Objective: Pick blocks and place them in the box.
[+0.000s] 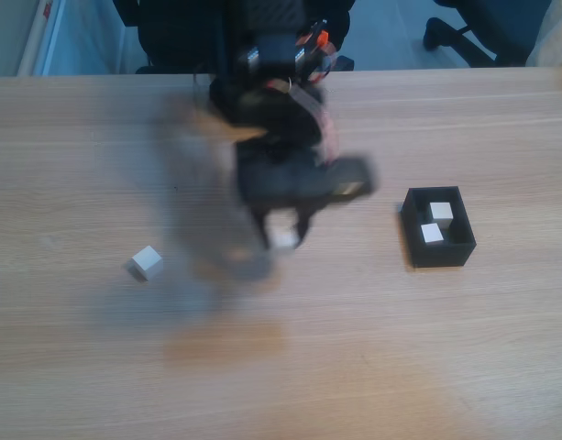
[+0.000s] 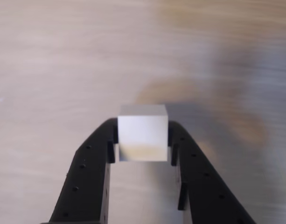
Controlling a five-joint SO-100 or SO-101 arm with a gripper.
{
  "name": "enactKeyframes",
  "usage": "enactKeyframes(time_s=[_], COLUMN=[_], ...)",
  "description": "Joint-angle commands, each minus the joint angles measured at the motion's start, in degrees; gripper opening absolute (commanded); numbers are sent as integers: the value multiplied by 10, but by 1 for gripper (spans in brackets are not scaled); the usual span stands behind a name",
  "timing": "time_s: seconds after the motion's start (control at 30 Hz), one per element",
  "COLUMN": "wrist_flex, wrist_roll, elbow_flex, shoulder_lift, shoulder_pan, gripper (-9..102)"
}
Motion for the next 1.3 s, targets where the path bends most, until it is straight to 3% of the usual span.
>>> enactKeyframes(time_s=[0.0,0.23,0.47,0.87,1.1,1.27], wrist_flex=[38,87,105,135,143,163], wrist_roll=[33,91,145,202,210,207], elbow_flex=[5,-61,-148,-309,-323,-322], shoulder_lift=[90,96,17,-134,-156,-149], shoulder_pan=[-82,-228,-306,-350,-352,-344], gripper=[0,0,0,4,12,12])
